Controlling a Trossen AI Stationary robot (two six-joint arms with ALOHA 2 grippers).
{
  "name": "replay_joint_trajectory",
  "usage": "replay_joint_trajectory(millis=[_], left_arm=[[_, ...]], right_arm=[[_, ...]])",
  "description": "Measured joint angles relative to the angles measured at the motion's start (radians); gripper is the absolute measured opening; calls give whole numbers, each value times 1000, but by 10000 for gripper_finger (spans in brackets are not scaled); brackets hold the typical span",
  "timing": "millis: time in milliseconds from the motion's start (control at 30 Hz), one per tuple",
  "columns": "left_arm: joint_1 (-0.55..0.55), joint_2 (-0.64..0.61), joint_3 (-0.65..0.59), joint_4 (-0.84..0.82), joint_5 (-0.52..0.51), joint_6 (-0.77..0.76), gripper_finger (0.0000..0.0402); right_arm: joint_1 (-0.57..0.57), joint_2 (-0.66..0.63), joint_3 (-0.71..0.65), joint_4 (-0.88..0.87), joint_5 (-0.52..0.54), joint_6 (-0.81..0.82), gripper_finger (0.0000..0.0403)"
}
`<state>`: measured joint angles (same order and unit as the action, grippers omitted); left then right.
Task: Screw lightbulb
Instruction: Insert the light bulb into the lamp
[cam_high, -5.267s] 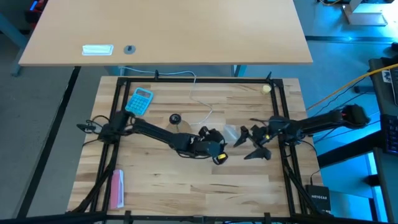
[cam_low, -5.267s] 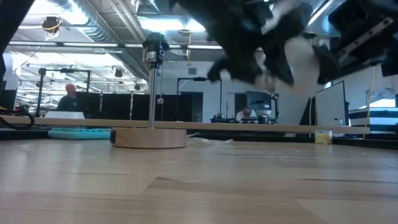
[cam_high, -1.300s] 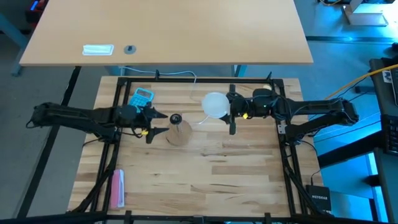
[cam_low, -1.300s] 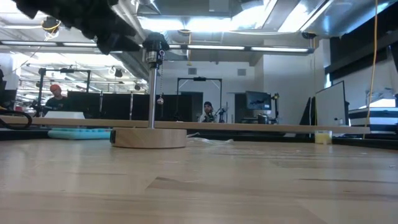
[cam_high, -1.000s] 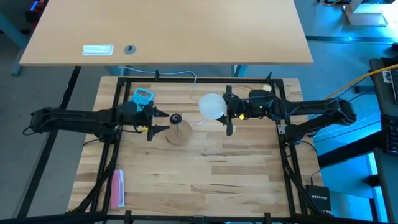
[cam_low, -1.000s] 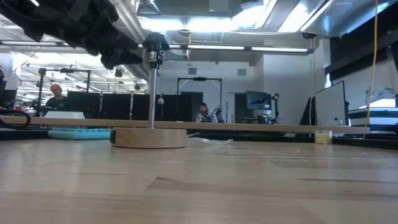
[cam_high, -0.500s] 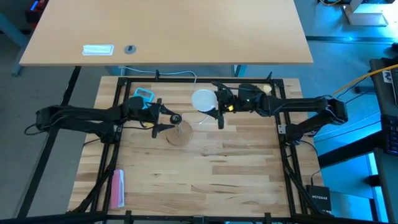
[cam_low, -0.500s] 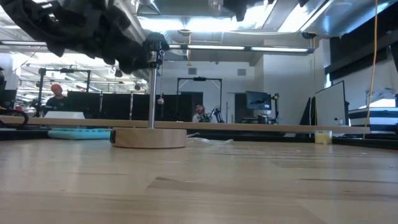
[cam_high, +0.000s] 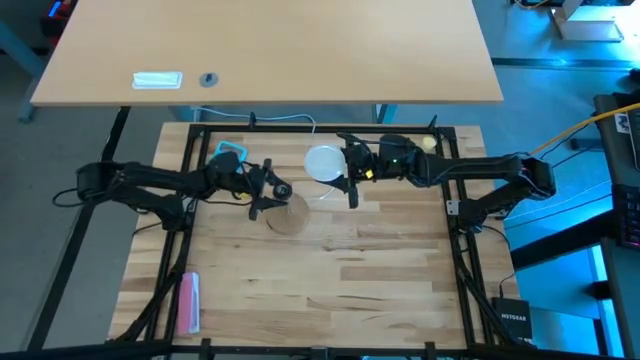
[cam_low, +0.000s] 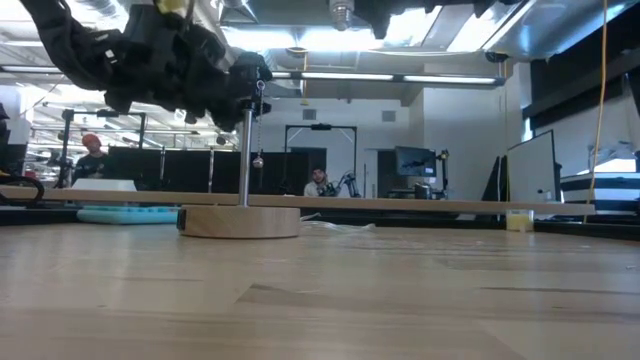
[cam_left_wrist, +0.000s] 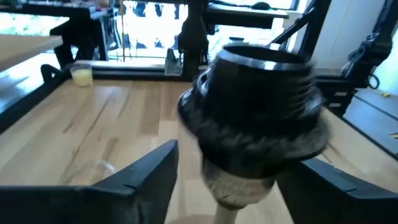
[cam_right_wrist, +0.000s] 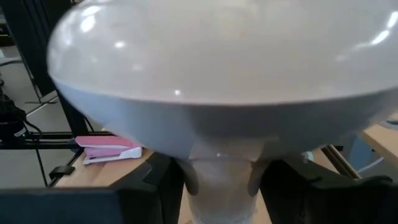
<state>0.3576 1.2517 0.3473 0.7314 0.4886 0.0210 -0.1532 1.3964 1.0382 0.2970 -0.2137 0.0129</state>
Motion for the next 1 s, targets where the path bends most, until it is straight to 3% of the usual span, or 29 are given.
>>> replay_joint_trajectory(millis=[200,433,667,867,1000], left_arm=[[-2,4,0,47,-29,-41,133],[-85,3,52,10,-95,-75,133],[-219,3,159,-100,-69,-74,133],[-254,2,207,-133,-83,-96,133],[-261,3,210,-131,-92,-107,133]], right_arm=[[0,15,0,13,-7,-9,169],[2,52,6,73,-39,4,170],[2,151,46,247,-232,61,169],[3,266,150,283,-397,121,169],[7,293,201,290,-438,138,169]])
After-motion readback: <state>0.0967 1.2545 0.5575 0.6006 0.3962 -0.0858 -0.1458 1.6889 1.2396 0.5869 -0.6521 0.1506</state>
